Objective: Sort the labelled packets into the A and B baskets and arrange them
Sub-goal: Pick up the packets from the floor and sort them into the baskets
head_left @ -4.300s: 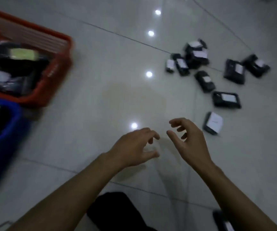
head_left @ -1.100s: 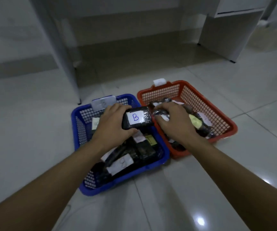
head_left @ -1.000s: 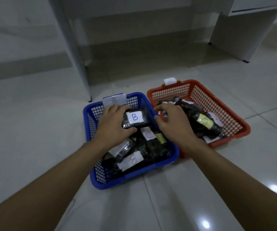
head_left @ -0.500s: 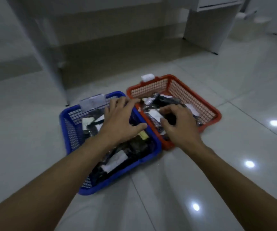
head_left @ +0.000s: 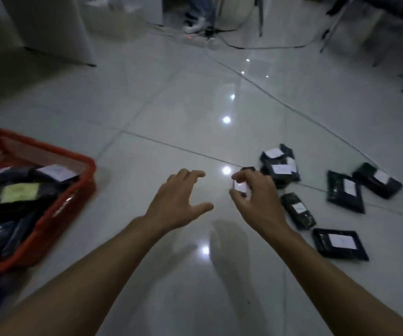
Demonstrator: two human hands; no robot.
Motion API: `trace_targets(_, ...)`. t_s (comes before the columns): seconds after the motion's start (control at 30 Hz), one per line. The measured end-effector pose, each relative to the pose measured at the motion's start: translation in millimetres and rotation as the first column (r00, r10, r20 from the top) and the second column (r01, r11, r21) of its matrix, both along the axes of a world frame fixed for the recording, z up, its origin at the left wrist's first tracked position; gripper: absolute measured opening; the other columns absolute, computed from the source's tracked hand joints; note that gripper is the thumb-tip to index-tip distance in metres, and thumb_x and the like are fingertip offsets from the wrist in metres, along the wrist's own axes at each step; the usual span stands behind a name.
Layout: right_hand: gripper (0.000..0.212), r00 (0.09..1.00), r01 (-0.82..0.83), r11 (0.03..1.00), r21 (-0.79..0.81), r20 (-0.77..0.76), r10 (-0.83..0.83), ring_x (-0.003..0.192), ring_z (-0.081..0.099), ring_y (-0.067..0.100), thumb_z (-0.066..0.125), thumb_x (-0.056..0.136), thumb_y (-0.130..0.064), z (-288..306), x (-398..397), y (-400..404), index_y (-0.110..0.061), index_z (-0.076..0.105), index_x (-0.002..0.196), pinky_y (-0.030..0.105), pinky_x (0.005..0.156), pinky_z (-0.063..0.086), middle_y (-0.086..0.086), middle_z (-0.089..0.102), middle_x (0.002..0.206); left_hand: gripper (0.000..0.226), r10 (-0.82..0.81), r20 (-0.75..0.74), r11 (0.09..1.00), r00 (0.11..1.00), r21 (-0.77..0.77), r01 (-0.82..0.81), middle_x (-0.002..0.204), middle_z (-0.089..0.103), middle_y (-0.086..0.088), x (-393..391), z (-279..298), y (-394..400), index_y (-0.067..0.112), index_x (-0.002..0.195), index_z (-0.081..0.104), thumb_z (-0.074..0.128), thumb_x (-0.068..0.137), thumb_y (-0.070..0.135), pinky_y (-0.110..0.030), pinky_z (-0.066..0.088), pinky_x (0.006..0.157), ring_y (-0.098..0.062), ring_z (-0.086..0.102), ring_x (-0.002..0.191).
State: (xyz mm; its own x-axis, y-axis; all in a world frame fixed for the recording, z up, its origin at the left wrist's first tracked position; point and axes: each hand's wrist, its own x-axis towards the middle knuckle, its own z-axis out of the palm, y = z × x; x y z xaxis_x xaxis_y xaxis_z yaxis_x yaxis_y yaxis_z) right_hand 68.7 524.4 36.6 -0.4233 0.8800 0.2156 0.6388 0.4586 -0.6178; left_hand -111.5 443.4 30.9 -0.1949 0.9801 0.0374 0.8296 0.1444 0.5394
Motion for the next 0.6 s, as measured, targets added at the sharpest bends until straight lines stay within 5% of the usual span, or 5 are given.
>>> trace_targets(0.4, 0.04, 0.942, 0.319, 0.937, -0.139, 0.15, -0.299, 0.107, 0.052, 0.018, 0.077, 0.078, -0.036, -89.9, 69.2, 85.7, -0.023, 0.056, 0.11, 0.032, 0.081, 0.044, -0.004, 0.06, 0.107, 0.096, -0.12, 0.04, 0.958, 0.992, -0.257, 0.126, 0.154, 0.03, -0.004, 60.2, -83.8, 154.0, 0.019, 0.154, 0.015, 0.074, 0.08, 0.04, -0.04, 0.036, 0.105, -0.029, 0.032, 0.136)
trace_targets(0.6, 0.048, 0.944, 0.274, 0.953, -0.131, 0.226, -0.241, 0.098, 0.061, 0.021, 0.081, 0.077, -0.04, -102.5, 43.6, 94.4, -0.021, 0.051, 0.109, 0.04, 0.08, 0.054, 0.001, 0.063, 0.105, 0.086, -0.181, -0.026, 0.962, 0.983, -0.211, 0.171, 0.142, 0.038, -0.002, 53.1, -102.0, 162.8, 0.02, 0.145, 0.033, 0.077, 0.074, 0.041, -0.041, 0.042, 0.097, -0.026, 0.038, 0.124)
